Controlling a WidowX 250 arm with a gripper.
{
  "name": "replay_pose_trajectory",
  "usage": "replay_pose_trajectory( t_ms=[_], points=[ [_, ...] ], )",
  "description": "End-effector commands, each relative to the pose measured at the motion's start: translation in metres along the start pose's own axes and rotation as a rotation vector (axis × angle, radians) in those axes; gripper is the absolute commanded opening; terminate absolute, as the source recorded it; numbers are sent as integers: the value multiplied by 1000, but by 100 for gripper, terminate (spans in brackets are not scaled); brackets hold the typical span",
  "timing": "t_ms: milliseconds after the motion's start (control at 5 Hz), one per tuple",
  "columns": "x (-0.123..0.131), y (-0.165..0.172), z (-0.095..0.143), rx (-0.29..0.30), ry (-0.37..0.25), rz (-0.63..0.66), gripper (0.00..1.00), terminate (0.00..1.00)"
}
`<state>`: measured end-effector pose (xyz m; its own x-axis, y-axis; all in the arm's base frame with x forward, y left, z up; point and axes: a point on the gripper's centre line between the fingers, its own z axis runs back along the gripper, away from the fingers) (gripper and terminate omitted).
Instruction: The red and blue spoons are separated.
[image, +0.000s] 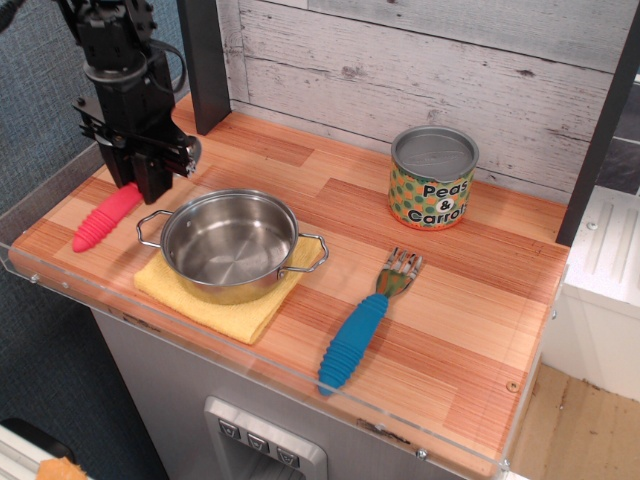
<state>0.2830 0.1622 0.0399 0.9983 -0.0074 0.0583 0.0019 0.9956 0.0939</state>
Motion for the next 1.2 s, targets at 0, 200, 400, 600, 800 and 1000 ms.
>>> replay_pose_trajectory(
  t_ms=[0,200,400,600,800,1000],
  points=[
    [4,8,1,22,-29,15,0,0],
    [5,11,-3,9,-24,30,0,0],
    [4,9,-7,7,-19,38,0,0],
    [4,9,-9,7,-10,54,0,0],
    [3,9,-5,5,-28,62,100,0],
    [1,10,-2,25,-30,84,100,0]
  ],
)
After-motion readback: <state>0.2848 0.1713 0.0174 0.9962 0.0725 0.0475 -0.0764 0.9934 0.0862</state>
